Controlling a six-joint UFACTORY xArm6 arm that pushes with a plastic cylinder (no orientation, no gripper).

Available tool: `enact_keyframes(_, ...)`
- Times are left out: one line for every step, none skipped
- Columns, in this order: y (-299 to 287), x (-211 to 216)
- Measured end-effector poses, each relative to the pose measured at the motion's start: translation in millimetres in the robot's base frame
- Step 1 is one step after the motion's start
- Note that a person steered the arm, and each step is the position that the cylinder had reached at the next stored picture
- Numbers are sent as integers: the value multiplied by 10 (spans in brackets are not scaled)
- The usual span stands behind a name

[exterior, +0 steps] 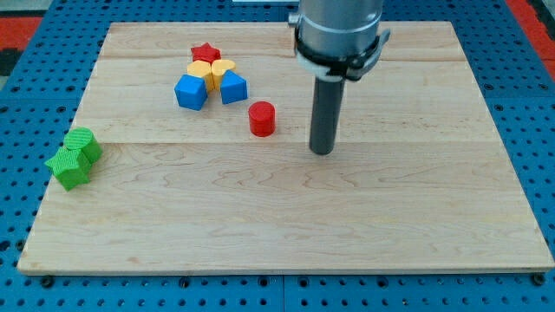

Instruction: Move the red circle into the blue triangle

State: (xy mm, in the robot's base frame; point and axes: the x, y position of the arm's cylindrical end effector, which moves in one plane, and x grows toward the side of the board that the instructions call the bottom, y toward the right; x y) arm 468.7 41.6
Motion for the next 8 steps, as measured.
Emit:
enact_keyframes(-585, -12)
enact_keyframes(-488, -381)
enact_keyframes(-454, -713)
enact_keyframes(-278, -872)
enact_keyframes(-213, -661)
enact_keyframes(-680, -662)
enact_keyframes(-726, -672)
enact_keyframes(-754, -667)
